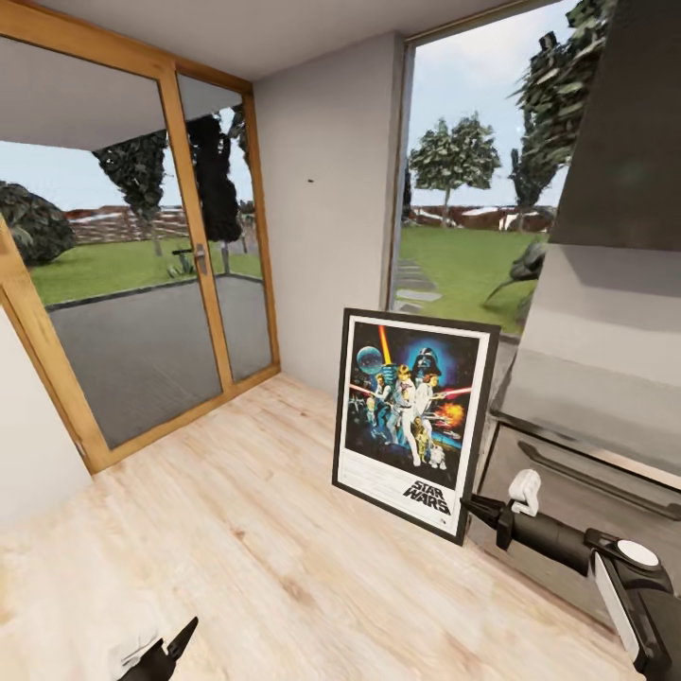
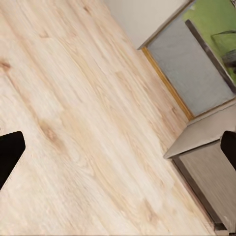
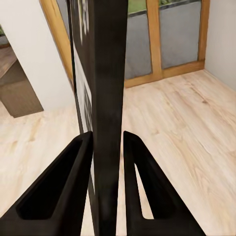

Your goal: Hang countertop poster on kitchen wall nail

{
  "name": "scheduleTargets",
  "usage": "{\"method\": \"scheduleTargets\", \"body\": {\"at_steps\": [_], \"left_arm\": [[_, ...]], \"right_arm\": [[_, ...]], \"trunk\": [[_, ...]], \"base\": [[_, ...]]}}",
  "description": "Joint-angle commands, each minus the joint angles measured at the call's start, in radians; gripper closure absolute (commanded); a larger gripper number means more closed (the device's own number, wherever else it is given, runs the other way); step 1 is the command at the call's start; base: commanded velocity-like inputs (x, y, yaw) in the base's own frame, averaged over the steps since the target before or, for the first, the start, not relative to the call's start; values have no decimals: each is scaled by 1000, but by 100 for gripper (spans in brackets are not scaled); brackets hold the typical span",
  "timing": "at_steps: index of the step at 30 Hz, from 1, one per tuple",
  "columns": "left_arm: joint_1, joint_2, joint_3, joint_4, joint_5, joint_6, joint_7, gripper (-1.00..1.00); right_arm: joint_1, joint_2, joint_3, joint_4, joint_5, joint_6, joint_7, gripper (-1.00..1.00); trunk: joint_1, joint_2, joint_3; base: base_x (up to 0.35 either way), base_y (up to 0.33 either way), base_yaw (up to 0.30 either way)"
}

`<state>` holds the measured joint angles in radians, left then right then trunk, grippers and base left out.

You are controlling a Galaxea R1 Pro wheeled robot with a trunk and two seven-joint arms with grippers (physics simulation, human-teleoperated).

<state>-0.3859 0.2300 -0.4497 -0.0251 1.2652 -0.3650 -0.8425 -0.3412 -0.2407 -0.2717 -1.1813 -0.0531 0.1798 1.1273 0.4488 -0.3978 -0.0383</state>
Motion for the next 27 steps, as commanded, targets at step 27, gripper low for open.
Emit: {"method": "scheduleTargets", "body": {"at_steps": [27], "left_arm": [[-1, 2, -10, -1, 6, -6, -1, -100]], "right_arm": [[-1, 0, 0, 0, -10, 9, 5, 100]], "trunk": [[1, -2, -2]], "base": [[261, 175, 43]]}}
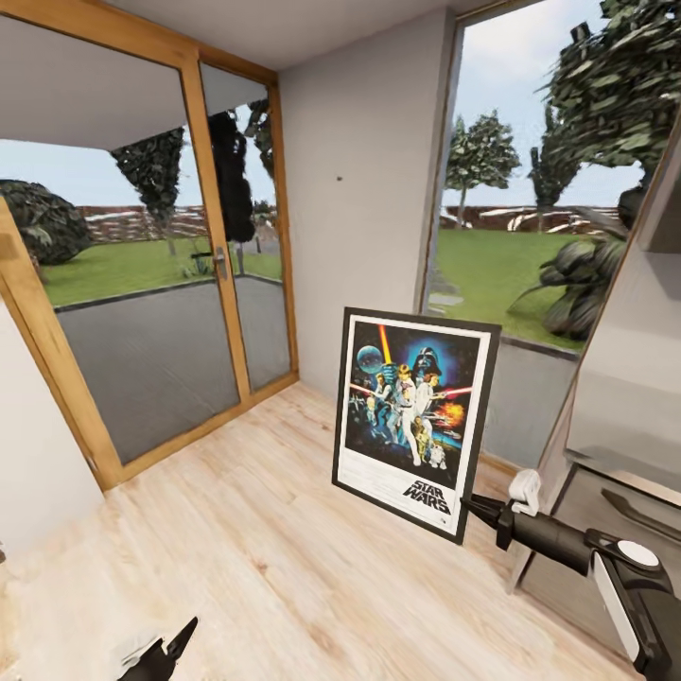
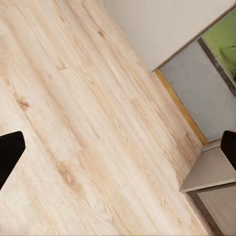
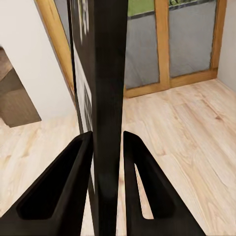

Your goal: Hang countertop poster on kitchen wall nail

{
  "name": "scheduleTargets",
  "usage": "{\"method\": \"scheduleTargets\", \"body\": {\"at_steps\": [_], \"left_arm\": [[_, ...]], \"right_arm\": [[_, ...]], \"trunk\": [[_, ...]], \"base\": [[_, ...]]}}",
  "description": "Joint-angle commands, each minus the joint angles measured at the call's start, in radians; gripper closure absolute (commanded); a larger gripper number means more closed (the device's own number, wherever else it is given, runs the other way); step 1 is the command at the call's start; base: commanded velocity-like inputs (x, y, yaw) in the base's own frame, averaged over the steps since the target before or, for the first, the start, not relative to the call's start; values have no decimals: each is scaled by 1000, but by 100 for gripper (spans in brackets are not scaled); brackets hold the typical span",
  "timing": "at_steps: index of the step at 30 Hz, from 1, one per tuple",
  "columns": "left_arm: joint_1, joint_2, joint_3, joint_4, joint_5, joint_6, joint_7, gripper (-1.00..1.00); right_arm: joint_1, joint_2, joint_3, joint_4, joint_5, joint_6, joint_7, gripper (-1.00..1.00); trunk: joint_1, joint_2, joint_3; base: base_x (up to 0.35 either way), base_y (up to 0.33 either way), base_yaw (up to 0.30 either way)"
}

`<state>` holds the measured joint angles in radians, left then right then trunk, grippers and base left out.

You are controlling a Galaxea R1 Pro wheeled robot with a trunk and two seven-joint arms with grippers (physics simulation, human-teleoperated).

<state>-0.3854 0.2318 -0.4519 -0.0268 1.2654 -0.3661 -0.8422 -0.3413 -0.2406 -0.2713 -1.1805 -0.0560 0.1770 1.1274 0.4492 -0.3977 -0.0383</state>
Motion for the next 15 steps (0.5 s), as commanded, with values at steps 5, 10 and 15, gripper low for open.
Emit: {"method": "scheduleTargets", "body": {"at_steps": [5, 10, 15], "left_arm": [[-1, 0, -8, 1, 6, -5, -1, -100], [-1, 0, -8, 2, 6, -5, -1, -100], [-1, 0, -8, 2, 6, -5, -1, -100]], "right_arm": [[-1, 0, -2, -1, -7, 13, 5, 100], [0, 0, -2, -1, -7, 12, 5, 100], [-1, 0, -2, -1, -8, 12, 5, 100]], "trunk": [[1, -2, -2], [1, -2, 3], [1, -2, 10]], "base": [[29, 35, 144], [6, 7, 29], [1, 1, 5]]}}
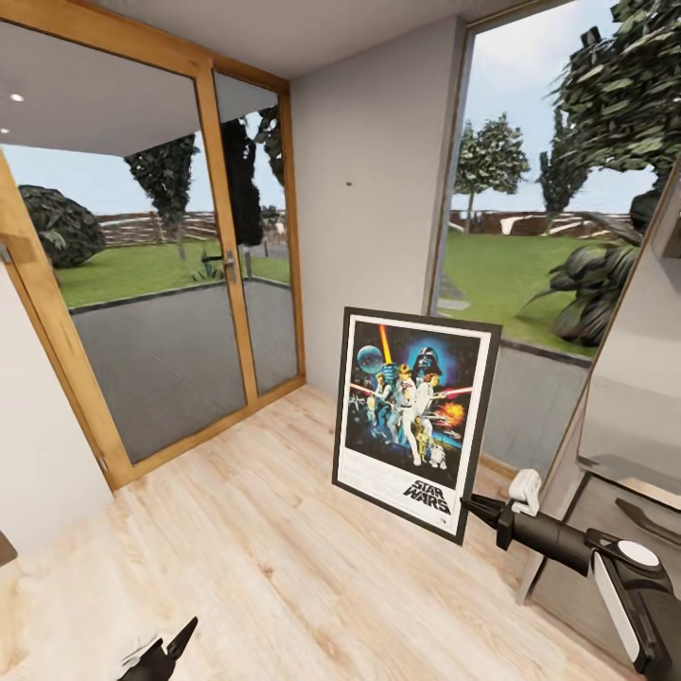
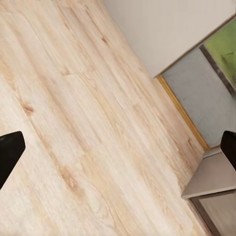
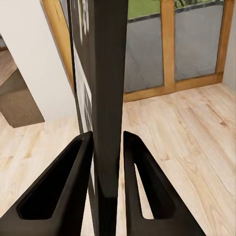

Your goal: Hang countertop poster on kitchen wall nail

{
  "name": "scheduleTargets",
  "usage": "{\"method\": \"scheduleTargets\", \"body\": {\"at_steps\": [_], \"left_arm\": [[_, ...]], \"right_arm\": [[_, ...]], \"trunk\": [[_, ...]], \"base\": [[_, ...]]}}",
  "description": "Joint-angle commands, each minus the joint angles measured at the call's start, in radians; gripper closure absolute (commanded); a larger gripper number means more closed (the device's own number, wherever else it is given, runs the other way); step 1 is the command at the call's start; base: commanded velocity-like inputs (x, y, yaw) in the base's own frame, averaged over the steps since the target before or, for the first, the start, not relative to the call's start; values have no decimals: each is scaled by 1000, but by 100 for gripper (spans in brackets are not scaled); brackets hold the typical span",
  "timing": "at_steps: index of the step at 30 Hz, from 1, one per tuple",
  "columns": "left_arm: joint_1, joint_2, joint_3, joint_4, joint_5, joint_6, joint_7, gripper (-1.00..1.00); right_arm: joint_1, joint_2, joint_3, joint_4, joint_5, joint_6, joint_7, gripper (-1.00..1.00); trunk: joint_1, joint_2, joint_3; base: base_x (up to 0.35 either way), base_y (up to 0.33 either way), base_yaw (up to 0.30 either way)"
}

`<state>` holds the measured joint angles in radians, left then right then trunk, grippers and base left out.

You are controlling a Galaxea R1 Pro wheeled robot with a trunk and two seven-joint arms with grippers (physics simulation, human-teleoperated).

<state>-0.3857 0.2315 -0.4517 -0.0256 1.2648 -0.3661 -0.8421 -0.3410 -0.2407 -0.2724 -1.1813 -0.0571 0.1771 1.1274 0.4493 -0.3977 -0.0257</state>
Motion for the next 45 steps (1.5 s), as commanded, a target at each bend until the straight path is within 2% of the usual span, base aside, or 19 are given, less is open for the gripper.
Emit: {"method": "scheduleTargets", "body": {"at_steps": [1, 26, 45], "left_arm": [[-1, 0, -9, 0, 7, -5, -2, -100], [-1, 0, -9, 1, 7, -5, -2, -100], [-1, 0, -10, 1, 6, -5, -1, -100]], "right_arm": [[-1, 0, -1, 0, -7, 12, 5, 100], [0, 0, -1, -1, -8, 13, 6, 100], [0, 0, -1, -1, -10, 13, 8, 100]], "trunk": [[1, -2, -1], [1, -2, 35], [1, -2, 36]], "base": [[0, 0, 1], [7, 2, 0], [273, 145, 0]]}}
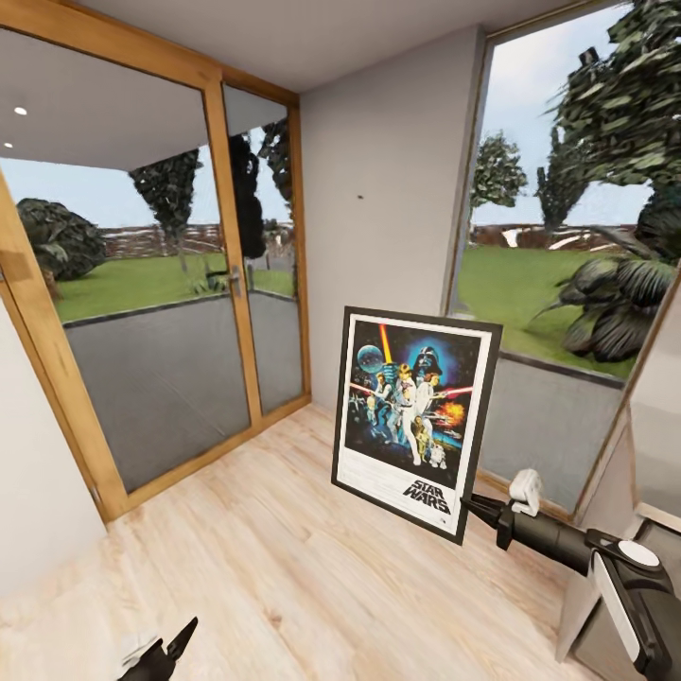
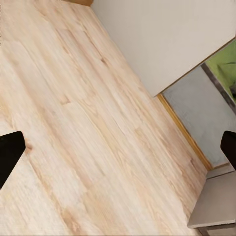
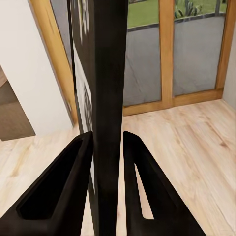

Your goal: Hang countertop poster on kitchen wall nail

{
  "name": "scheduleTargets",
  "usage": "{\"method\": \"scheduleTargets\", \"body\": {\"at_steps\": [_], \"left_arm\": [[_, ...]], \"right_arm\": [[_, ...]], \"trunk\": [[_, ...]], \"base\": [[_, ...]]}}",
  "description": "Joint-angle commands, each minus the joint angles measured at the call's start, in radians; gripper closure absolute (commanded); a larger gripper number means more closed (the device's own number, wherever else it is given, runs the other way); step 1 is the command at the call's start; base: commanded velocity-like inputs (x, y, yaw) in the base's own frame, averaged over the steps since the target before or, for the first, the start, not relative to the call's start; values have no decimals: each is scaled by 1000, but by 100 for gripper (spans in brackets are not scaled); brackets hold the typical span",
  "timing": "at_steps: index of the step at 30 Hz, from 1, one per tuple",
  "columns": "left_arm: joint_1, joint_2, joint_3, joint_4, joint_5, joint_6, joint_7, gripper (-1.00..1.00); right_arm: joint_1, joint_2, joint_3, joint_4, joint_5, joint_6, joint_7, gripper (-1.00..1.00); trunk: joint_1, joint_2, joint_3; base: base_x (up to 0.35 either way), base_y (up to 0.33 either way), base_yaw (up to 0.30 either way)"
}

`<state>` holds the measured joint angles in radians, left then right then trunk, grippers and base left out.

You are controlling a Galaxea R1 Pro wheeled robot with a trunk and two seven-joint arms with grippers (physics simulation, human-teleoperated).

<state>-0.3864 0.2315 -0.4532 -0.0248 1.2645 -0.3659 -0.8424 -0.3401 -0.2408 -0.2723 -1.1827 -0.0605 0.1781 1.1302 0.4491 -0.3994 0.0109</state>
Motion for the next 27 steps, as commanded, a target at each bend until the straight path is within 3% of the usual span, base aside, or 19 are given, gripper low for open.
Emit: {"method": "scheduleTargets", "body": {"at_steps": [1, 27], "left_arm": [[0, 0, -8, 0, 6, -5, -1, -100], [0, 0, -8, -1, 6, -4, -1, -100]], "right_arm": [[0, 0, -1, 0, -7, 12, 5, 100], [0, 0, -1, 0, -7, 12, 5, 100]], "trunk": [[1, -1, 0], [1, -1, 0]], "base": [[284, 237, 0], [269, 259, 0]]}}
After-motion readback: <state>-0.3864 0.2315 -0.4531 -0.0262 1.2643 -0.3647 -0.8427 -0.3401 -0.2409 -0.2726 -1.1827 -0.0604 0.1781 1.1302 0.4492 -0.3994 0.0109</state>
